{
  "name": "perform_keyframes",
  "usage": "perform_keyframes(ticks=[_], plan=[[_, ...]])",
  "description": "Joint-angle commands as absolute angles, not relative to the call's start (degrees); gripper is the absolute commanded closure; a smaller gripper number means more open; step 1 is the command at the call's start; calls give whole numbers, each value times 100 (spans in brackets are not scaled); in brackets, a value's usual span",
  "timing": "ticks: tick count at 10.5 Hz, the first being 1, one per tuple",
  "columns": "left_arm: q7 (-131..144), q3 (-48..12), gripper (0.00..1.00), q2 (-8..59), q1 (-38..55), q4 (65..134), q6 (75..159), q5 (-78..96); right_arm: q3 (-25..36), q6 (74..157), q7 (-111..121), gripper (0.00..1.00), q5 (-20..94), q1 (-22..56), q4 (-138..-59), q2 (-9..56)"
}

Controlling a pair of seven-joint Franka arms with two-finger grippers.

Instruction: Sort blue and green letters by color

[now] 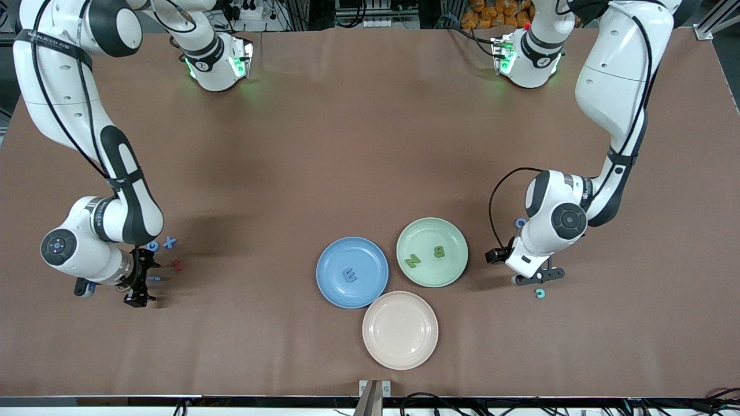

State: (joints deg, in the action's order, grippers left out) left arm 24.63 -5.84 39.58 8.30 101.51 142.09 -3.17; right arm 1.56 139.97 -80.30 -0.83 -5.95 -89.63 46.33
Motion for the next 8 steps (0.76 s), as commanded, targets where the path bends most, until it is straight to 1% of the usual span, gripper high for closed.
perform_keyframes(ticks=[1, 2, 3, 4, 5, 6, 7, 8], plan=[[2505, -650, 42, 3929, 756, 10213, 14291, -457, 141, 14054, -8121, 20, -70, -607, -8947, 4676], [2470, -650, 66, 3929, 765, 10213, 14291, -474, 141, 14071, -8147, 41, -70, -598, -8947, 4693], [2444, -650, 81, 3920, 773, 10213, 14291, -492, 141, 14141, -8261, 51, -96, -589, -8956, 4693], [2443, -650, 92, 3894, 756, 10248, 14291, -666, 141, 14185, -8288, 61, -105, -589, -8973, 4693], [2435, -650, 97, 3824, 686, 10361, 14291, -885, 141, 14186, -8288, 66, -105, -589, -8991, 4693], [2435, -650, 100, 3823, 651, 10371, 14291, -940, 141, 14186, -8288, 75, -97, -589, -8991, 4693], [2426, -650, 100, 3788, 650, 10345, 14291, -932, 141, 14186, -8288, 91, -97, -589, -8991, 4693], [2443, -659, 100, 3736, 650, 10301, 14291, -923, 149, 14186, -8279, 100, -114, -580, -9000, 4685]])
